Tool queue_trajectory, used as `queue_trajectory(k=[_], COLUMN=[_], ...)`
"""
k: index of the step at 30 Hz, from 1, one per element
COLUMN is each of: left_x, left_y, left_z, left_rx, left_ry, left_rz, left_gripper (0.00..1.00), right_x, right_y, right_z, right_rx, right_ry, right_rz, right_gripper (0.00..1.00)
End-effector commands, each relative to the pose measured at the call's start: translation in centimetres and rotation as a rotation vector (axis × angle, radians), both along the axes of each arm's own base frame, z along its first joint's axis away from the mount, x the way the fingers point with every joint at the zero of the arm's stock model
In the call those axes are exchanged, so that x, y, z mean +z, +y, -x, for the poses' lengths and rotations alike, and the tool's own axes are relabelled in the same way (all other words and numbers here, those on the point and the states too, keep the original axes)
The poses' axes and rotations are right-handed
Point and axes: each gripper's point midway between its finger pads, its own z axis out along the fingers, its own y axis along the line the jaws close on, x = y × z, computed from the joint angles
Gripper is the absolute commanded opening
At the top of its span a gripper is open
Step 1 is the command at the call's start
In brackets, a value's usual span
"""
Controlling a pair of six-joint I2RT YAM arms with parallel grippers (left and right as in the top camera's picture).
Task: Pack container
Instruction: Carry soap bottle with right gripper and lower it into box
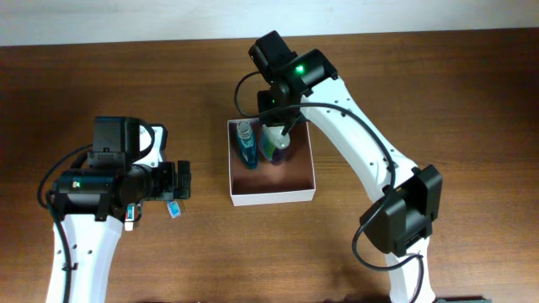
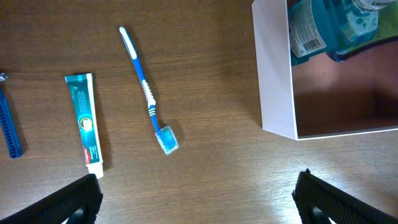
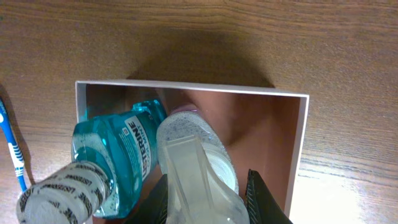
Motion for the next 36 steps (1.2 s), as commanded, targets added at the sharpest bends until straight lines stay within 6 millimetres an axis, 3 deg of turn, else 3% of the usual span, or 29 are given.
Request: queue_trajectory(k=[1, 5, 6, 10, 13, 21, 24, 36], left_x=[0.5, 0.5, 0.5, 0.5, 0.5, 0.5, 0.5, 0.5], left_y=[0.2, 0.2, 0.2, 0.2, 0.2, 0.2, 0.2, 0.2], left_z=[-0.2, -0.2, -0.2, -0.2, -0.2, -0.2, -0.2, -0.2], left_rx=[0.014, 0.013, 0.014, 0.014, 0.014, 0.014, 0.014, 0.014], left_ry=[-0.013, -0.013, -0.013, -0.013, -0.013, -0.013, -0.013, -0.013], left_rz=[0.001, 0.001, 0.001, 0.001, 0.001, 0.001, 0.001, 0.001], left_gripper=[1.0, 1.0, 1.0, 1.0, 1.0, 1.0, 1.0, 1.0], right_x=[1.0, 1.0, 1.0, 0.9, 0.9, 0.8, 0.8, 0.7], right_y=[0.8, 0.8, 0.7, 0.7, 0.8, 1.2, 1.1, 0.9], right_z=[-0.4, -0.3, -0.3, -0.1, 0.0, 0.5, 0.7, 0.9], right_rx=[-0.006, -0.005, -0.005, -0.005, -0.001, 0.017, 0.017, 0.03], right_ry=[-0.037, -0.035, -0.032, -0.027, -0.022, 0.006, 0.015, 0.02], right_rz=[-0.023, -0.023, -0.021, -0.018, -0.024, -0.049, -0.044, -0.03], right_gripper=[0.04, 0.05, 0.17, 0.2, 0.29, 0.31, 0.46, 0.48])
